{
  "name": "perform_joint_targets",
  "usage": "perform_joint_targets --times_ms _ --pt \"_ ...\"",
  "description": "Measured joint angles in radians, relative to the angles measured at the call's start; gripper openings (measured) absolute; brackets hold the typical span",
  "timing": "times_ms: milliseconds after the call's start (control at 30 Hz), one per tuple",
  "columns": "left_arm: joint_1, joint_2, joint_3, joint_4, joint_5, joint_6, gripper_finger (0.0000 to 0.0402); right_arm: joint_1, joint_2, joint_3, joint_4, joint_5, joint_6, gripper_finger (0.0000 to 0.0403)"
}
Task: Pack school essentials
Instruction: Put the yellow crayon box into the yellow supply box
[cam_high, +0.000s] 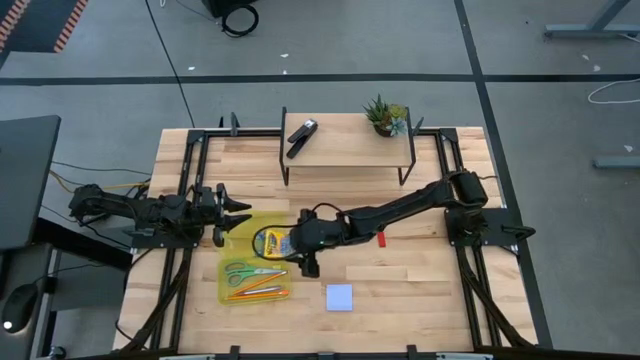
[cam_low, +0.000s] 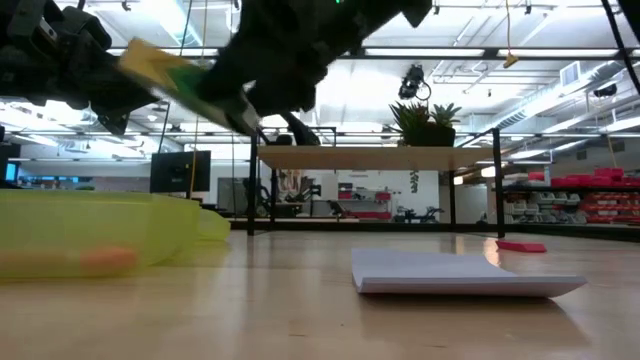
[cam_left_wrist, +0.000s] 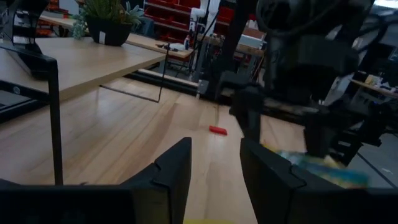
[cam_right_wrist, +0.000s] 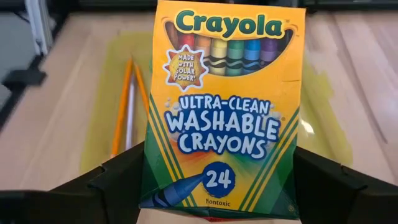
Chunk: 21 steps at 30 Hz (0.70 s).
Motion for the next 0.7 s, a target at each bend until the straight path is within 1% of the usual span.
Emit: perform_joint_targets --times_ms 67,133,333,467,600,700 --pt "0.0 0.004 0.001 0.004 0.0 0.0 0.0144 -0.002 0.042 0.052 -0.013 -0.015 -0.003 0.0333" --pt "0.0 0.005 -0.001 0.001 0.0 0.0 0.0145 -0.003 0.09 0.117 -0.061 -0.027 -0.014 0.0333" --pt "0.0 0.021 -0.001 -0.005 0.0 0.0 0.0152 0.006 0.279 0.375 -0.218 -0.092 -0.061 0.0333" --pt "0.0 0.026 0.0 -0.001 0.0 0.0 0.0151 0.01 0.368 0.505 -0.293 -0.129 -0.081 0.0333" --pt "0.0 0.026 0.0 0.0 0.0 0.0 0.0147 0.014 0.416 0.576 -0.331 -0.156 -0.086 0.0333" --pt "0.0 0.026 0.0 0.0 0.0 0.0 0.0144 0.014 0.419 0.584 -0.328 -0.181 -0.077 0.0333"
